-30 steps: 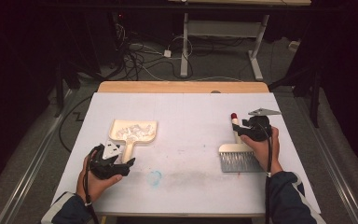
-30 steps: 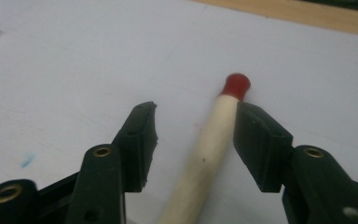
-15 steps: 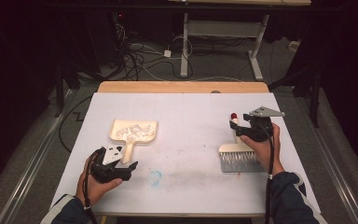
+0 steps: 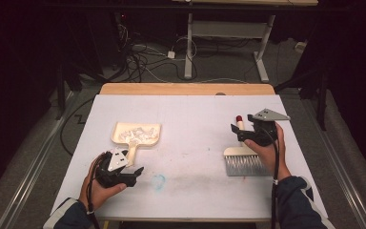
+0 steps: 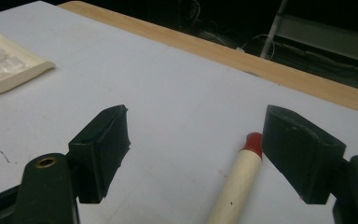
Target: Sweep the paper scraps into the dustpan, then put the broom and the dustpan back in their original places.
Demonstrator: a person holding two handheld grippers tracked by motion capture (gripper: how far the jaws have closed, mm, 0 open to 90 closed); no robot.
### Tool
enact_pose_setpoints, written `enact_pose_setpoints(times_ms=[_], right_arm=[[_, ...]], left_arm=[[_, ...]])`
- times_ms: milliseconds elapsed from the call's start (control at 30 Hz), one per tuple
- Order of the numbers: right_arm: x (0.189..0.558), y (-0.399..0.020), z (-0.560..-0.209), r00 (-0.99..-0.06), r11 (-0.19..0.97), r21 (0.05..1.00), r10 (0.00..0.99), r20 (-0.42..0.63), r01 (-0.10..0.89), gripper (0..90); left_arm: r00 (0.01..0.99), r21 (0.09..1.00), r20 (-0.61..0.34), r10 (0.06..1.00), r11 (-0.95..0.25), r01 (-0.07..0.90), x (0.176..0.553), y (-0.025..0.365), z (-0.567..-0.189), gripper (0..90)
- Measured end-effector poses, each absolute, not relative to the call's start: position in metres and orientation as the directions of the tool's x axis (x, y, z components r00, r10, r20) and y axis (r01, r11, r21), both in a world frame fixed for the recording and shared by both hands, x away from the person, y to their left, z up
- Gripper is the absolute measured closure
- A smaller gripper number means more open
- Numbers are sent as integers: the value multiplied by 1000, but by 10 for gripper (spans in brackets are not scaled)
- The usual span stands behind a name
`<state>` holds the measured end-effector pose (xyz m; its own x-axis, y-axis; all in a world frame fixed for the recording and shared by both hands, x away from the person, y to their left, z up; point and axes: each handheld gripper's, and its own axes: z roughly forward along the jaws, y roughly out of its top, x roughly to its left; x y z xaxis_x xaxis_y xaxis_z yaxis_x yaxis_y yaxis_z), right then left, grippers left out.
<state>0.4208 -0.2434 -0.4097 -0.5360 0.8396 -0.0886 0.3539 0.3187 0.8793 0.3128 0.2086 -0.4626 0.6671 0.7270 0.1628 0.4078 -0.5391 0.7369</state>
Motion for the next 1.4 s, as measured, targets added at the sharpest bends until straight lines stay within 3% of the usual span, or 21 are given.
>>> enact_pose_setpoints(times_ms=[167,1400], right_arm=[[416,-242,-407,-554,331,878,827,-94,346,238],[379,-231,-395,-643,434,866,742,-188,248,233]], left_arm=[[680,736,161,716,-546,401,313,208,-463,221],[713,740,199,672,-580,340,310,204,-462,191]])
